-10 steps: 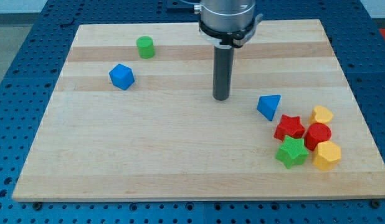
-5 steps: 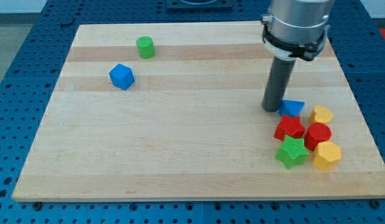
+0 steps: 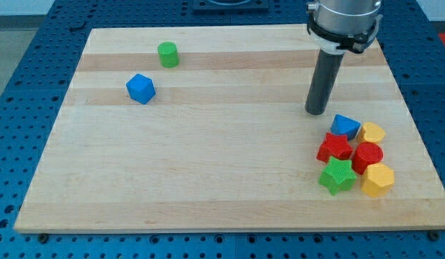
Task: Move the blue triangle towards group of blocks
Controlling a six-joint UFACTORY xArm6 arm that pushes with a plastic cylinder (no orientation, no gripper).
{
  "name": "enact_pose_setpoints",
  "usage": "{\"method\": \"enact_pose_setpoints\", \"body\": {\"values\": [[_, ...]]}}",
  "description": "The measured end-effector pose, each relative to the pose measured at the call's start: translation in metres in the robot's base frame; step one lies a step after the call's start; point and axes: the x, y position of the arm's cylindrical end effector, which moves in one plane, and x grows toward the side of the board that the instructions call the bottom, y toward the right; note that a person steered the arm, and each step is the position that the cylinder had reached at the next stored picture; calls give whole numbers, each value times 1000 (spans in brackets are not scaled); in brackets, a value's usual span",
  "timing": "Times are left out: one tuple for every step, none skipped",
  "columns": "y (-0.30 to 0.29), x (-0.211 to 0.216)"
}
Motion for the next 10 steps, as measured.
{"method": "enact_pose_setpoints", "body": {"values": [[2,4],[3,17],[3,30],[0,33],[-10,5],[-10,-15],[10,-10],[31,4],[47,22],[51,38]]}}
